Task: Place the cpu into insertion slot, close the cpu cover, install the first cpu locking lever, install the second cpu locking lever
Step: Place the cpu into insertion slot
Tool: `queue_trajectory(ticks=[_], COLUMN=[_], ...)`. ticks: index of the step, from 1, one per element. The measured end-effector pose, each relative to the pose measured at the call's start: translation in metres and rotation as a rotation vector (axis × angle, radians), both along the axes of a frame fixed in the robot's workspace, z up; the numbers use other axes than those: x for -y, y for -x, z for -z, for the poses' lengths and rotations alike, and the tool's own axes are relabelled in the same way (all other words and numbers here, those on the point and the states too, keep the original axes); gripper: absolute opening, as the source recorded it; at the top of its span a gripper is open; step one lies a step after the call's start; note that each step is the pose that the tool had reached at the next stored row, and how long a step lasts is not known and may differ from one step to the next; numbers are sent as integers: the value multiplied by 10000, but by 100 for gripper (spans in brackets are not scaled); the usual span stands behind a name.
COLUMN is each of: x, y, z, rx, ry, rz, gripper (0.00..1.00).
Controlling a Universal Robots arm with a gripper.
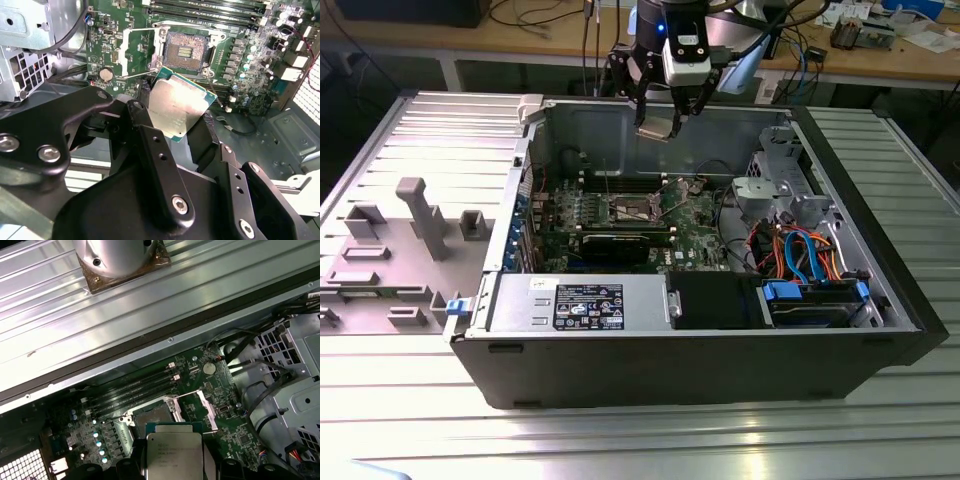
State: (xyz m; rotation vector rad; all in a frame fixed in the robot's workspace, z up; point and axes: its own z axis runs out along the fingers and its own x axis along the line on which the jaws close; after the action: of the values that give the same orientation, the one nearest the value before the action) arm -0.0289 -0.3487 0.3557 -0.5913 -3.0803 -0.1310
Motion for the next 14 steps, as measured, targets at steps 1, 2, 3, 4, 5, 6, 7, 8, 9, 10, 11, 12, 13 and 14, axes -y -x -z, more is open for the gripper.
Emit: queue_trajectory(ticks=[1, 2, 3, 4, 5, 6, 7, 8, 9, 10, 11, 12, 13, 14], x=[0, 0, 0, 0, 0, 0, 0, 0, 0, 0, 0, 0, 0, 0], y=[0, 0, 0, 0, 0, 0, 0, 0, 0, 0, 0, 0, 0, 0], z=[0, 0, 0, 0, 0, 0, 0, 0, 1, 1, 2, 3, 3, 5], rx=[0, 0, -1, -1, -1, 0, 0, 0, 0, -1, -1, 0, 0, 0], ry=[-1, 0, -1, 0, 0, 0, 0, 1, 1, 1, 0, 0, 1, 1], rz=[1, 2, 3, 5, 10, 22, 57, 155, 225, 308, 403, 502, 613, 759], gripper=[55, 55, 55, 55, 55, 55, 55, 55, 55, 55, 55, 55, 55, 55])
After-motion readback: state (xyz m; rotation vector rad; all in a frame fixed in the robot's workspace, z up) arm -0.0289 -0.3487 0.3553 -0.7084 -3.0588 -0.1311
